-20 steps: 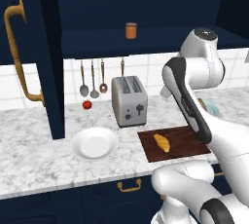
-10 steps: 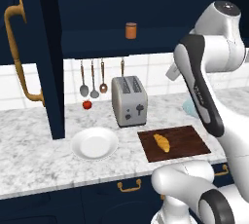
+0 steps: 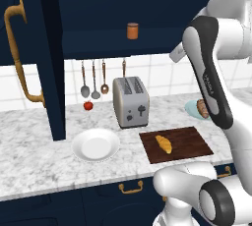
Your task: From the different types of pastries on the counter, select a croissant and place it on the cutting board. Then retrieve a jar of jam from the cabinet and place it alongside the croissant on the cutting board.
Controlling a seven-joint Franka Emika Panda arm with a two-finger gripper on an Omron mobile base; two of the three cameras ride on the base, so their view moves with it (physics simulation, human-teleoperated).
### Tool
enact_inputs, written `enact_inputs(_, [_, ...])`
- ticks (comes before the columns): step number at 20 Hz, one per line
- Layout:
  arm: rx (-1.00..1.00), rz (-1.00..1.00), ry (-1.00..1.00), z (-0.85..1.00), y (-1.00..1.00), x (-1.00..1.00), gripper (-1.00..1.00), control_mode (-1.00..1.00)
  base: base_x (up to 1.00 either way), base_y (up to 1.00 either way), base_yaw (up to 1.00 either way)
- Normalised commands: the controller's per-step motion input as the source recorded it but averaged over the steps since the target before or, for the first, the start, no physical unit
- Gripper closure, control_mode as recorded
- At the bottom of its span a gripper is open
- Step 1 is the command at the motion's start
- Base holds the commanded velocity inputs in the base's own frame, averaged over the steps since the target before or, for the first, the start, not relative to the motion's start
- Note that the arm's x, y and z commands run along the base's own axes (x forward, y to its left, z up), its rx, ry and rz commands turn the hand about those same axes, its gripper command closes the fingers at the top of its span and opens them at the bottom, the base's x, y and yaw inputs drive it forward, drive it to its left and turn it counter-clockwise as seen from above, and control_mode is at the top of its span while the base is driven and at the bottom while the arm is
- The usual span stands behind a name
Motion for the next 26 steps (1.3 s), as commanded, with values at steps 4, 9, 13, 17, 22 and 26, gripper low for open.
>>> enact_inputs(4, [0.03,0.00,-0.21,0.10,0.07,0.04,-1.00,-1.00,0.00,0.00,0.00])
enact_inputs(9, [0.01,-0.04,-0.13,0.24,0.25,0.22,-1.00,-1.00,0.00,0.00,0.00])
enact_inputs(13, [0.03,-0.20,-0.08,0.00,0.11,0.20,-1.00,-1.00,0.00,0.00,0.00])
enact_inputs(17, [0.09,-0.23,-0.01,0.00,0.15,0.18,-1.00,-1.00,0.00,0.00,0.00])
enact_inputs(22, [0.10,-0.09,0.00,0.02,0.12,0.26,-1.00,-1.00,0.00,0.00,0.00])
enact_inputs(26, [0.08,0.00,0.00,0.07,0.12,0.52,-1.00,-1.00,0.00,0.00,0.00])
